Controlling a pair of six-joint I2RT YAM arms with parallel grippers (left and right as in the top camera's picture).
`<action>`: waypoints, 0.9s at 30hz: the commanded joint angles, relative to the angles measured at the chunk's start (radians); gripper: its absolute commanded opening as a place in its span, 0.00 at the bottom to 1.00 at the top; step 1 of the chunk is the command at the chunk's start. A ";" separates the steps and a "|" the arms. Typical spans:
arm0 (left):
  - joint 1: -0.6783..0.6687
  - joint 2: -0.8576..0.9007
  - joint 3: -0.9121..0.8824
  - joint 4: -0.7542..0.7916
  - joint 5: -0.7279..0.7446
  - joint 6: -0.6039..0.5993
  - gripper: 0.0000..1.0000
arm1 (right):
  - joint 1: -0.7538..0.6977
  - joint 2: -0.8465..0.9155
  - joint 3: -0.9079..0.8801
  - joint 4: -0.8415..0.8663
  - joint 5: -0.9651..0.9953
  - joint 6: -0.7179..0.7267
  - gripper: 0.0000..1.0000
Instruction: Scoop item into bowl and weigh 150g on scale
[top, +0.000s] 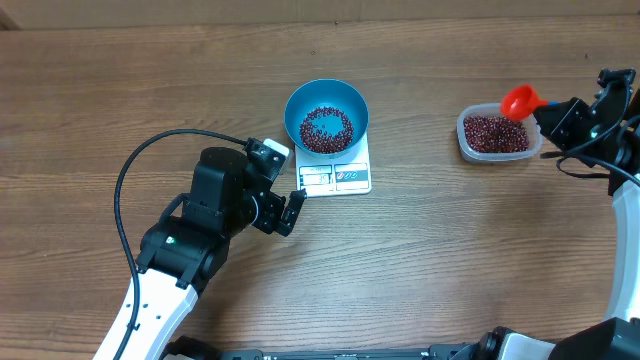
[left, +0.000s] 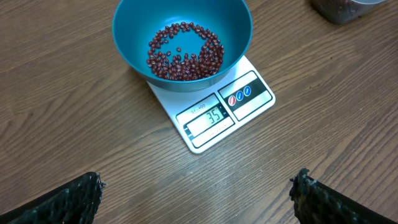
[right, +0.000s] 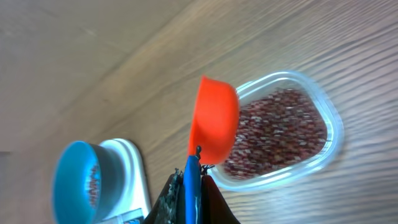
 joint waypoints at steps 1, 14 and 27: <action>0.004 -0.017 -0.003 0.001 0.014 0.019 1.00 | 0.027 -0.018 0.020 -0.035 0.128 -0.074 0.04; 0.004 -0.017 -0.003 0.001 0.014 0.019 1.00 | 0.230 0.017 0.020 -0.054 0.462 -0.161 0.04; 0.004 -0.017 -0.003 0.001 0.014 0.019 1.00 | 0.270 0.192 0.020 0.012 0.570 -0.161 0.04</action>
